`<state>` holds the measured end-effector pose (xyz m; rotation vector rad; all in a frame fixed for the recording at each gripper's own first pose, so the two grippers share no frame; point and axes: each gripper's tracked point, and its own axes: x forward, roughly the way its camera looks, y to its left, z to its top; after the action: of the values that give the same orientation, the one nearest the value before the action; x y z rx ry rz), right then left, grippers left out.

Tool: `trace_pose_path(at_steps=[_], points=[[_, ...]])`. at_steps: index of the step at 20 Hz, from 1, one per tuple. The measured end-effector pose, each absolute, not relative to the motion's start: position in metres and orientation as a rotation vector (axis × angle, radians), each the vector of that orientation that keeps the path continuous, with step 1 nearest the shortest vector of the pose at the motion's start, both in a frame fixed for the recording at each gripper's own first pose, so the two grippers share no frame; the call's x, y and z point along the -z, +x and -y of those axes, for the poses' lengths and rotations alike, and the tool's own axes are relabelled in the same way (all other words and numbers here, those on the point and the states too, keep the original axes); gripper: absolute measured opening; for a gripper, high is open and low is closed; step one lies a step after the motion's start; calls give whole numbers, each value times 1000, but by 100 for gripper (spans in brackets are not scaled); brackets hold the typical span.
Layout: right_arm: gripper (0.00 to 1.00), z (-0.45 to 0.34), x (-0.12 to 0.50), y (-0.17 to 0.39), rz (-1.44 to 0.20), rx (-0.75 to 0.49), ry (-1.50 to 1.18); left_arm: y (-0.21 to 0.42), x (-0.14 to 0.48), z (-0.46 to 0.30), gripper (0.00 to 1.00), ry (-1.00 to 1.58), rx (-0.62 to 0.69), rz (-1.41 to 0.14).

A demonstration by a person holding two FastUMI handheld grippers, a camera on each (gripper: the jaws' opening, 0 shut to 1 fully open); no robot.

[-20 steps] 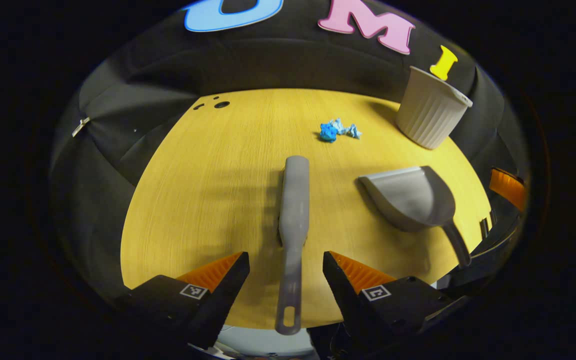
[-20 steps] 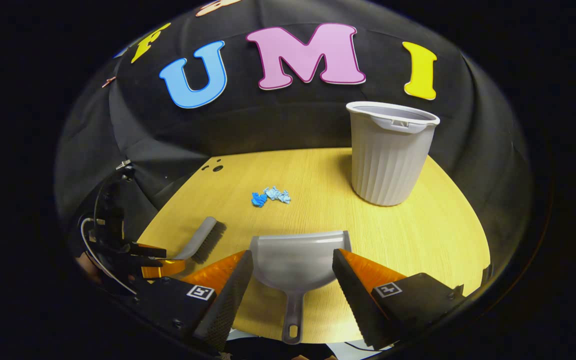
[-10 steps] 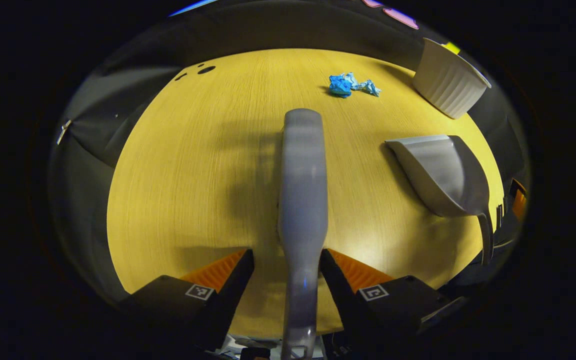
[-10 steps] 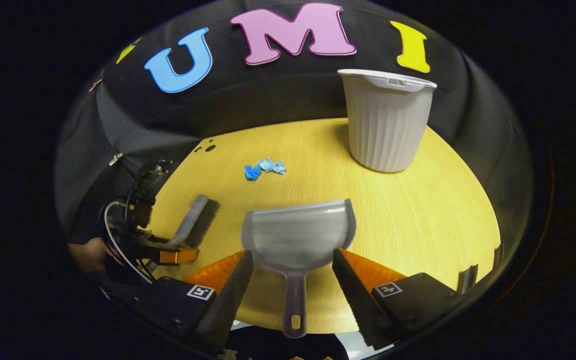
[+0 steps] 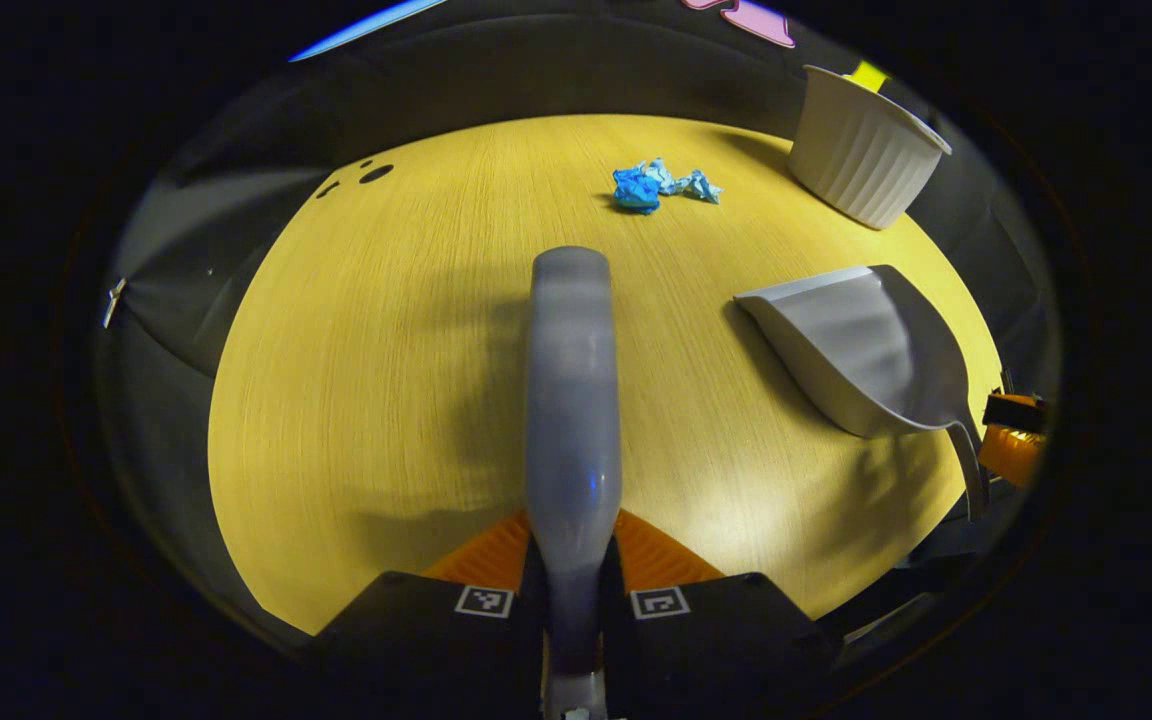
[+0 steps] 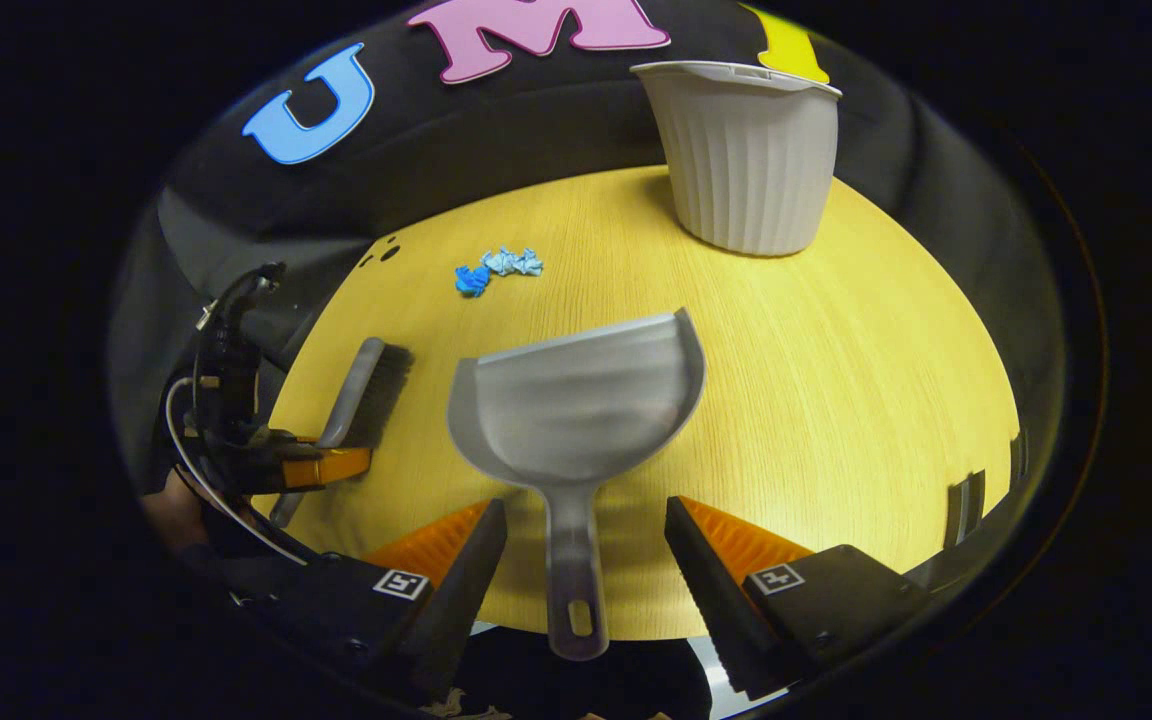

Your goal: Pick up the small broom and dustpan from the desktop, sweep the trash into the dustpan with the broom, and then empty the trash into the garbage bin.

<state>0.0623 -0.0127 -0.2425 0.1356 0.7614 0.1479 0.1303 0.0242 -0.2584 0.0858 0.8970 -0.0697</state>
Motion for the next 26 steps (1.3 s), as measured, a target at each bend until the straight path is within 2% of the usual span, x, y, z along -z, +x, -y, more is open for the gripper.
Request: trace_pose_path(at_steps=[1,5,6,8,10,11,16,19,20,21,22,23,24,26], points=[[99,12,248,61,-780,-151,130,129,259,-24,28,74,65,-886],[99,10,266,57,-862,-151,115,117,248,-23,28,17,66,-839],[100,9,268,59,-870,-150,113,114,242,-25,31,21,63,-827],[99,9,273,63,-880,-143,93,110,232,-26,27,0,59,-805],[99,12,280,73,-884,-125,64,105,221,-26,31,-45,52,-790],[99,13,286,77,-894,-115,54,101,216,-26,27,-63,46,-785],[100,9,305,88,-945,-107,37,95,200,-31,27,-76,15,-756],[89,9,304,98,-939,-90,-1,94,200,-35,27,-68,3,-755],[77,10,304,98,-942,-80,-8,93,201,-35,27,-71,-2,-760],[74,12,305,98,-948,-72,-20,92,201,-37,27,-76,-10,-762],[64,14,305,97,-948,-65,-32,92,201,-38,27,-84,-16,-764],[59,13,300,97,-950,-81,-31,93,203,-38,27,-92,-22,-766],[40,11,304,99,-955,-103,-28,95,204,-38,27,-100,-27,-770],[39,8,302,100,-964,-160,-16,99,205,-39,31,-97,-35,-775]])
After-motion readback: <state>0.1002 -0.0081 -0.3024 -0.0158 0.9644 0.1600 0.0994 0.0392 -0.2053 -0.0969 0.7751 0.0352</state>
